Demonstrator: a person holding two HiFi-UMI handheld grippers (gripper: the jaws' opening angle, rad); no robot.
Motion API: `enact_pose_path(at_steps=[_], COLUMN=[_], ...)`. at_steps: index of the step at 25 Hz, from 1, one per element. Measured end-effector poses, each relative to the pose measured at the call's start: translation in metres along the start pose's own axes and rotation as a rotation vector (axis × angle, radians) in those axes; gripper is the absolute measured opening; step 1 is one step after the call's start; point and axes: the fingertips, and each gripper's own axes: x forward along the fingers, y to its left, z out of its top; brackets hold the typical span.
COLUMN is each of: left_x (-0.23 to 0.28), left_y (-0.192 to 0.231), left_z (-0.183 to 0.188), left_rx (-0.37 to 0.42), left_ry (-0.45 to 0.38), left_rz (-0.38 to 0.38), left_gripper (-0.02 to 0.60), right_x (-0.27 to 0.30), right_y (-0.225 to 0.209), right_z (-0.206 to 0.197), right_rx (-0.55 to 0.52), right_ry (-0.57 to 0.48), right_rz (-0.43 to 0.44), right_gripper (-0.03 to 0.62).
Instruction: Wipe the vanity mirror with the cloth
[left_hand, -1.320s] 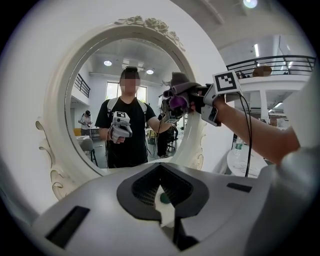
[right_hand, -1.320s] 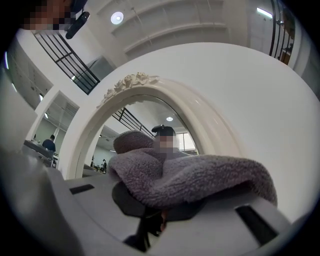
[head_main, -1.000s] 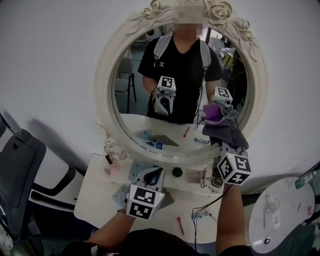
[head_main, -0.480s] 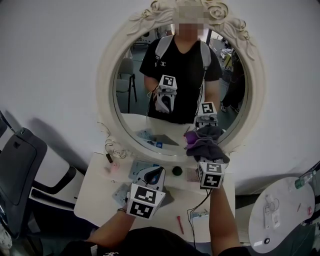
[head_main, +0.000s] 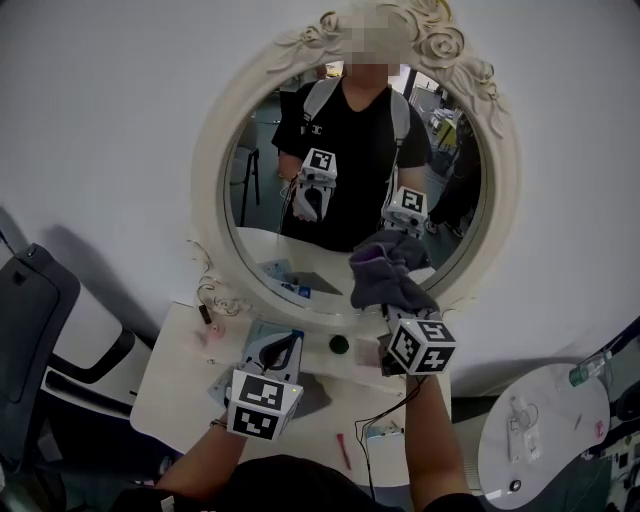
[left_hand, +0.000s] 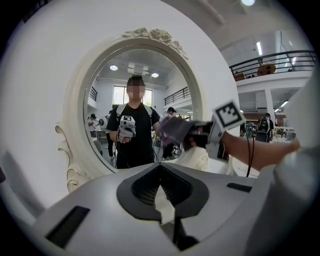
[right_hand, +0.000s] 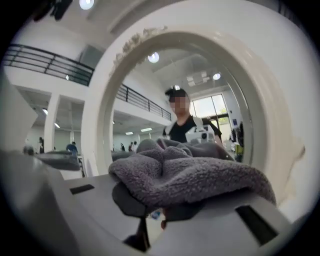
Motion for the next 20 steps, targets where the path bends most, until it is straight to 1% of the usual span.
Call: enact_pose_path(at_steps=[2,4,5,7,9,11,13,16,20], left_x=[0.0,-0.001,-0.002,-0.004,-0.007,-0.009,-0.009,-0.005,0.001], left_y=[0.004,0.008,0.009,0.011,0.012,0.014,0.017,0.021,0.025], left_z=[0.0,0.001,0.001,0.002,0.004,0.003,0.001,-0.003,-0.007], left_rx=[-0.01,-0.019,-0.023,-0.03,-0.033,-0.038,-0.043,-0.055,-0.07], left_ry=[-0.005,-0.012,-0.017,-0.025,-0.034,-0.037,-0.031,-0.02,-0.023], left_rz=[0.004,0.007,0.008,0.01,0.011,0.013,0.012,0.01,0.015], left_gripper=[0.0,0.0,0.0,0.0,0.0,0.0,0.0,0.0,0.0], right_x=[-0.008,-0.015,-0.017,-0.017,-0.015,-0.016,-0.017,-0.017,-0.012], right_y=[0.023,0.037,0.039,0.037,0.03,0.028,0.029,0.029,0.029], right_z=[0.08,0.159,0.194,0.25,0.285,0.301,0.305,0.302,0.293], right_rx=[-0.009,-0.046,-0.072,-0.132,-0.175,-0.196,-0.223,-0.228,-0.208], right_ry=[-0.164,-0.301,-0.353,-0.423,-0.452,-0.47,-0.495,-0.529,-0.509], right_rz=[0.088,0.141,0.148,0.122,0.089,0.092,0.09,0.086,0.093], right_gripper=[0.031,0.029,0.031,0.031,0.03,0.031,0.029,0.03,0.029])
